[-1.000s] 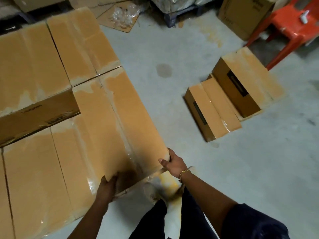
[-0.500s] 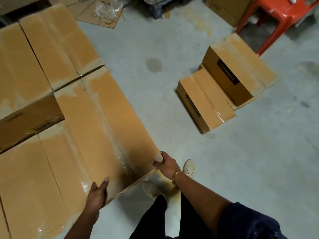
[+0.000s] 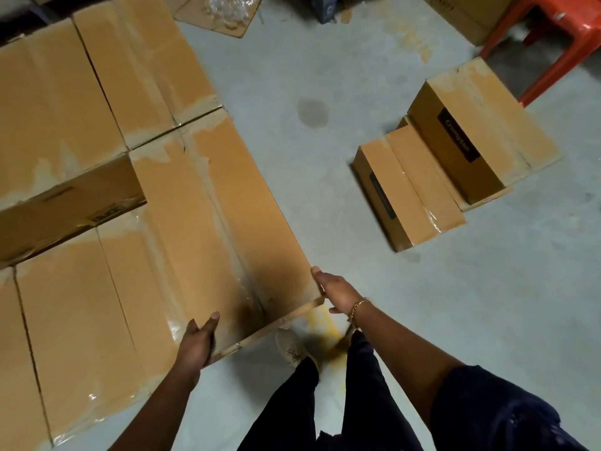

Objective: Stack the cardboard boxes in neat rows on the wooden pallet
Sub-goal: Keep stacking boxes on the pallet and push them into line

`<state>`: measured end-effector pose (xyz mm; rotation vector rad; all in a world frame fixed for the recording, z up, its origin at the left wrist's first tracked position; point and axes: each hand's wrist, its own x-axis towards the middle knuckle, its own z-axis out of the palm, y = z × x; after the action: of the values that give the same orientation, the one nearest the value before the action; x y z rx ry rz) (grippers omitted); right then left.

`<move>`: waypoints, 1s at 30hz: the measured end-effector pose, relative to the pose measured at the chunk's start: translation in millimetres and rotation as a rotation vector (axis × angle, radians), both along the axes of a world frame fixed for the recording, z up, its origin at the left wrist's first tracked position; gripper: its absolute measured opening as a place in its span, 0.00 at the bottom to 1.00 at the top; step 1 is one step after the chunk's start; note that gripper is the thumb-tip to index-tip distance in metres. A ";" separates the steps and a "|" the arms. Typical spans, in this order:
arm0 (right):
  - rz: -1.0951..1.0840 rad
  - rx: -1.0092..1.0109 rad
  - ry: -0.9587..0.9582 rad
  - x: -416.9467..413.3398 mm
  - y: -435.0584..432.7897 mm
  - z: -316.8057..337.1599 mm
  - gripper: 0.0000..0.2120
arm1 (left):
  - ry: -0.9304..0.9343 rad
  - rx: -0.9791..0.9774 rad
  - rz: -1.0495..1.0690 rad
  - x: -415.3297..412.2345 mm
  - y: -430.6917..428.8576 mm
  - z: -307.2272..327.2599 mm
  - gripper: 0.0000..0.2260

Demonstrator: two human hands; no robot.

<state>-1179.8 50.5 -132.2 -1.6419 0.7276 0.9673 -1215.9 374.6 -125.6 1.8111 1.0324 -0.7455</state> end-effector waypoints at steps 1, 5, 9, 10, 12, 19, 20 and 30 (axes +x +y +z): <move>0.015 0.001 0.033 4.3 -3.2 0.9 0.31 | -0.006 -0.002 -0.001 -0.2 0.7 0.0 0.41; 0.079 -0.018 0.014 15.1 -8.1 3.9 0.29 | -0.009 -0.023 0.006 -0.1 1.0 2.6 0.40; 0.113 -0.036 -0.063 10.1 -3.6 7.3 0.32 | -0.007 -0.040 0.025 -4.4 -3.5 3.8 0.33; 0.118 -0.037 -0.077 5.0 -3.3 4.8 0.33 | -0.018 -0.047 0.028 -5.6 -6.6 7.5 0.28; 0.132 -0.037 -0.103 -2.4 0.1 0.8 0.43 | -0.056 -0.069 0.077 -4.6 -8.9 10.3 0.24; 0.177 -0.101 -0.168 -8.5 2.2 -5.0 0.34 | -0.026 -0.115 0.159 -22.0 7.9 -36.6 0.38; 0.174 -0.104 -0.161 -9.7 2.3 -3.4 0.29 | -0.020 -0.136 0.164 -24.2 6.6 -35.1 0.35; 0.081 -0.126 -0.148 -22.4 5.4 10.5 0.14 | -0.013 -0.200 0.168 -32.9 -13.8 10.5 0.34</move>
<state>-1202.2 55.9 -121.8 -1.8443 0.6361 0.8600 -1248.8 360.9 -115.1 1.5369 1.0480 -0.7068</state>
